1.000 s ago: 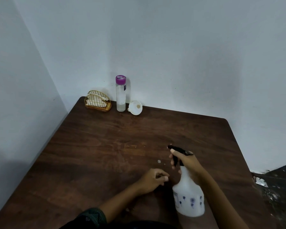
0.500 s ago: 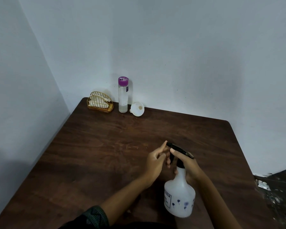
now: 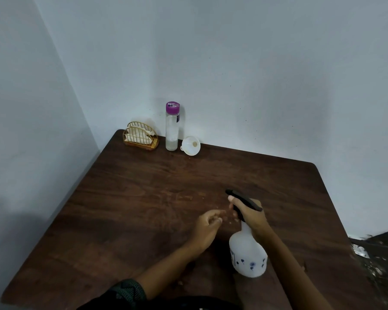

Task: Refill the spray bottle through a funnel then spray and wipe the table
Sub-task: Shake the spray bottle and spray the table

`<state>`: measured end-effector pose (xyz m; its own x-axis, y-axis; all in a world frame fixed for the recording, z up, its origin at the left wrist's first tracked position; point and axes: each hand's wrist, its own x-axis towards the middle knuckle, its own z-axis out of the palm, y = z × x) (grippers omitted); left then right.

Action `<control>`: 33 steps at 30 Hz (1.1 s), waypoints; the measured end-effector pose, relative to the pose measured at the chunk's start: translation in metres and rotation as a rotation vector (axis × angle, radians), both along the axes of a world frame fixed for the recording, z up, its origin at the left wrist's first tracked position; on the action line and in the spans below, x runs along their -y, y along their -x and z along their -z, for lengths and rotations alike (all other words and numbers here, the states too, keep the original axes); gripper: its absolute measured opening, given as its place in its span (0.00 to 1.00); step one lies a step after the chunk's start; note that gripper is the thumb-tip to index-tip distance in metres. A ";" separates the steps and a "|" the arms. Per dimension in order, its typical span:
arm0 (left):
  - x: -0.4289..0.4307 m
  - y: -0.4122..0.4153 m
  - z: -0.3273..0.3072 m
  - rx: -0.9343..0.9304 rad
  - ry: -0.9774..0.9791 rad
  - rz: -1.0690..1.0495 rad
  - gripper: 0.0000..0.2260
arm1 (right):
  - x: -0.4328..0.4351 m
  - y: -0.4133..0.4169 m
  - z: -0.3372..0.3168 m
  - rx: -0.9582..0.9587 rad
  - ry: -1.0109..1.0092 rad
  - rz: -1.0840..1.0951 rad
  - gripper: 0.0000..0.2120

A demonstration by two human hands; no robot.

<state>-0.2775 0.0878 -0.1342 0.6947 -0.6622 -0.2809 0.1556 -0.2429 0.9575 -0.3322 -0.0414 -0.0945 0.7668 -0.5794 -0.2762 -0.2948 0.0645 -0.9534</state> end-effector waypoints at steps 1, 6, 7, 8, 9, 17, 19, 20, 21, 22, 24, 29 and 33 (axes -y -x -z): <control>-0.001 -0.001 0.000 -0.007 -0.004 -0.007 0.12 | -0.001 -0.002 0.002 -0.021 0.026 0.034 0.11; -0.004 -0.002 -0.001 -0.049 -0.015 0.000 0.11 | 0.003 0.005 -0.002 -0.050 0.060 -0.286 0.12; -0.004 -0.003 -0.002 -0.056 -0.018 -0.004 0.11 | 0.003 0.007 -0.004 -0.037 0.048 -0.333 0.12; -0.005 -0.003 -0.002 -0.061 -0.020 -0.012 0.12 | 0.002 0.007 -0.005 -0.023 0.038 -0.342 0.11; -0.005 -0.004 -0.001 -0.070 -0.020 -0.018 0.12 | 0.001 0.007 -0.004 -0.013 0.036 -0.315 0.09; -0.008 -0.001 -0.002 -0.123 -0.046 0.041 0.12 | 0.004 0.000 0.005 -0.090 0.142 -0.323 0.09; -0.010 -0.003 -0.004 -0.127 -0.037 -0.002 0.12 | 0.005 0.002 0.001 -0.087 0.152 -0.378 0.09; -0.011 -0.005 -0.005 -0.134 -0.027 -0.032 0.11 | 0.004 0.002 0.001 -0.076 0.141 -0.352 0.09; -0.010 -0.007 -0.007 -0.155 -0.014 -0.059 0.10 | 0.004 0.003 0.001 -0.067 0.127 -0.287 0.08; -0.010 -0.009 -0.008 -0.182 -0.002 -0.087 0.10 | 0.002 0.003 0.003 -0.062 0.115 -0.209 0.09; -0.009 -0.012 -0.013 -0.248 0.032 -0.121 0.09 | 0.002 0.004 0.004 -0.060 0.074 -0.141 0.09; 0.002 -0.016 -0.028 -0.520 0.265 -0.129 0.09 | -0.003 0.009 -0.006 0.037 -0.102 -0.264 0.12; 0.011 -0.016 -0.030 -0.533 0.307 -0.121 0.09 | -0.008 0.012 -0.009 0.102 -0.154 -0.251 0.10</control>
<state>-0.2612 0.0769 -0.1040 0.5867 -0.6930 -0.4190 0.6403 0.0803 0.7639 -0.3440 -0.0330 -0.0850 0.9088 -0.3260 -0.2603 -0.2228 0.1480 -0.9636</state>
